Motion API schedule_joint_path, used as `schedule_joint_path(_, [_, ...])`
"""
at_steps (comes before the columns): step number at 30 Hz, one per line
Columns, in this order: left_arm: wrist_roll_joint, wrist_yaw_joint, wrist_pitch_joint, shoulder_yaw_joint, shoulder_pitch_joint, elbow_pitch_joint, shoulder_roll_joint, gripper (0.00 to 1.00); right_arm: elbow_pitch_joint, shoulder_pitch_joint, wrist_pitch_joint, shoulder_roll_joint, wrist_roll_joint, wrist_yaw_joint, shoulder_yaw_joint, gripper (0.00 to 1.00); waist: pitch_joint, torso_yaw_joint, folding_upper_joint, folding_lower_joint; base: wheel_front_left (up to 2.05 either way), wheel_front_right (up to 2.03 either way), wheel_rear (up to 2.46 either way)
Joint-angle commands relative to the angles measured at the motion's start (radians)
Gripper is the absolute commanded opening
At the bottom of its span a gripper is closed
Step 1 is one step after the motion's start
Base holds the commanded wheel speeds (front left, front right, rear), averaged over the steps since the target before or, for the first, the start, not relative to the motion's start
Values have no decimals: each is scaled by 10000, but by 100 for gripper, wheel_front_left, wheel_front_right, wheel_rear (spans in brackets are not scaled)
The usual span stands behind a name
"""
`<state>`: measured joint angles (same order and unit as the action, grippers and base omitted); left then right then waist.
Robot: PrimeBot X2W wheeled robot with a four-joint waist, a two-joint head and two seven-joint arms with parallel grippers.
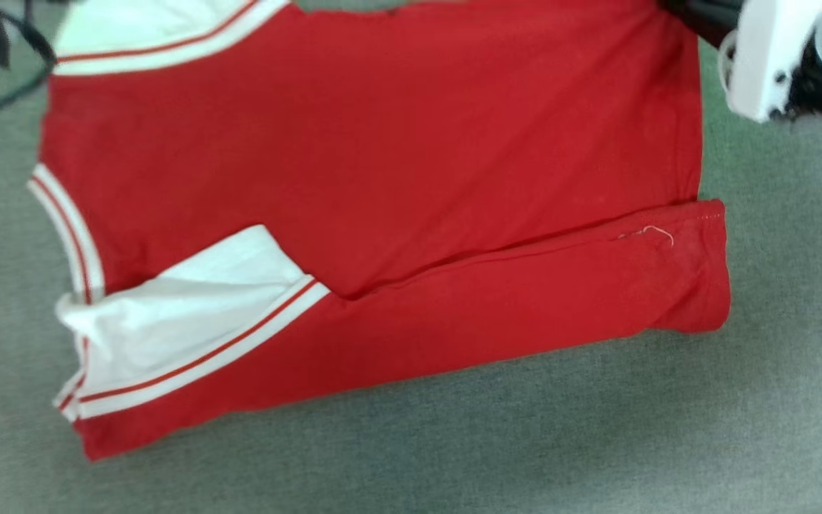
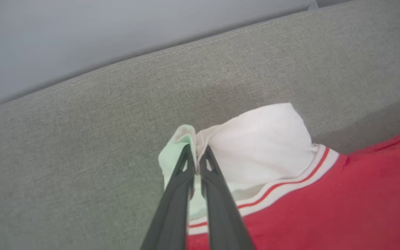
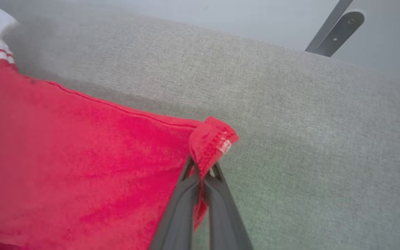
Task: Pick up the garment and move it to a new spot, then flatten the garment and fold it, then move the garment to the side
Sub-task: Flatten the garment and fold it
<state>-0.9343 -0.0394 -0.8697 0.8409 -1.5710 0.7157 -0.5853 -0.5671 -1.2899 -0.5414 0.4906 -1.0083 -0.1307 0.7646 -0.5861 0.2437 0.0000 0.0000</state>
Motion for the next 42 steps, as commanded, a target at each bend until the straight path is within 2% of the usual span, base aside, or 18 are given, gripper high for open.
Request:
schedule_joint_path(1, [-126,80,50,-34,375,-272,-133,0,342,405,281,406,-192,1,87,0,813,-600,0,0,0,0,0])
schedule_joint_path(4, [-292,-14,63,-30,1054,-941,-453,0,1025,1113,603,994,-461,1,263,0,1232,-791,0,0,0,0,0])
schedule_joint_path(7, [-496,-289,-53,2,1980,-1882,-914,0,1694,1887,838,1530,-788,1,386,0,1654,-936,0,0,0,0,0])
schedule_joint_path(14, [-1178,-1551,-380,60,4590,-4817,-2263,0,2741,3899,1225,2492,-1430,1,326,0,2300,-1239,0,0,0,0,0])
schedule_joint_path(18, [-1625,-2380,-415,55,5922,-6175,-2852,0,2930,4752,1264,2681,-1617,1,240,0,2415,-1255,0,0,0,0,0])
schedule_joint_path(21, [-1733,-2728,-442,155,6598,-6754,-3154,0,2875,5081,1295,2692,-1506,1,166,0,2415,-1267,0,0,0,0,0])
schedule_joint_path(26, [-1930,-2848,-430,345,7046,-6833,-2842,0,2490,5231,1022,2284,-1283,2,200,0,2345,-1212,0,0,0,0,0])
schedule_joint_path(35, [-2039,-2922,-977,683,6434,-5173,-1606,0,1563,4581,629,1286,-928,1,259,0,2083,-1050,0,0,0,0,0])
schedule_joint_path(39, [-2027,-2995,-1064,749,6307,-4723,-1280,0,1388,4420,507,1020,-997,1,262,0,1968,-1010,0,0,0,0,0])
schedule_joint_path(40, [-2054,-3014,-1157,807,6299,-4625,-1222,15,1334,4382,487,1008,-964,1,294,0,1944,-1012,0,0,0,0,0])
schedule_joint_path(41, [-1975,-3054,-1146,843,6240,-4573,-1181,44,1276,4378,422,977,-963,1,310,0,1933,-1023,0,0,0,0,0])
schedule_joint_path(42, [-1805,-3016,-1001,794,6024,-4619,-1180,100,1177,4405,289,899,-1078,1,358,0,1932,-1057,0,0,0,0,0])
